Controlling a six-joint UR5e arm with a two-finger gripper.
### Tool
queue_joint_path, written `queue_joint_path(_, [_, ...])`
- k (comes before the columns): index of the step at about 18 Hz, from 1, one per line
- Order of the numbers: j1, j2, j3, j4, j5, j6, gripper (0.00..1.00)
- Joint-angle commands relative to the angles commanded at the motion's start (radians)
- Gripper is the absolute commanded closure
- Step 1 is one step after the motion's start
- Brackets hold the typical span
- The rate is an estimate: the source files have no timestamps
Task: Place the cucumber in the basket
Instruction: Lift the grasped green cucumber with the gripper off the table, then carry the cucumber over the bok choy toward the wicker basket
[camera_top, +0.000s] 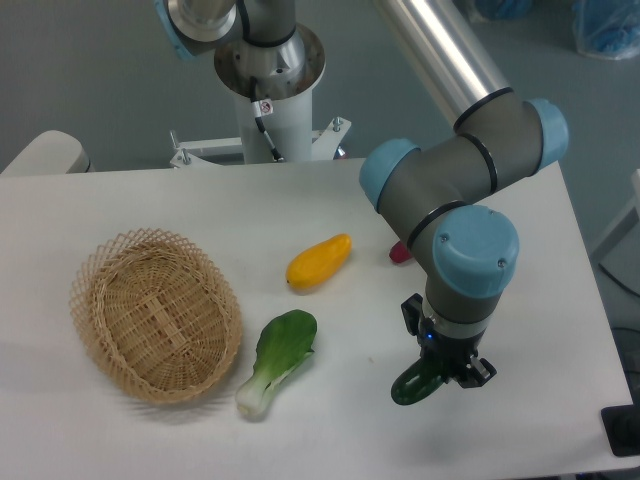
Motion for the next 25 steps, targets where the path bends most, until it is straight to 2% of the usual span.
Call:
queue_joint_path(8, [-0.028, 0.014, -0.003, -0.018, 0.0, -0.008, 1.0])
queue_joint_path(15, [-0.072, 0.052, -0.064, -0.017, -0.005, -0.04, 1.0])
queue_joint_path(18, [-0.109, 0.09, -0.118, -0.017, -0.006, -0.092, 1.0])
queue_joint_path(25, [-0.189, 0.23, -0.326, -0.014, -0.021, -0.135, 1.0])
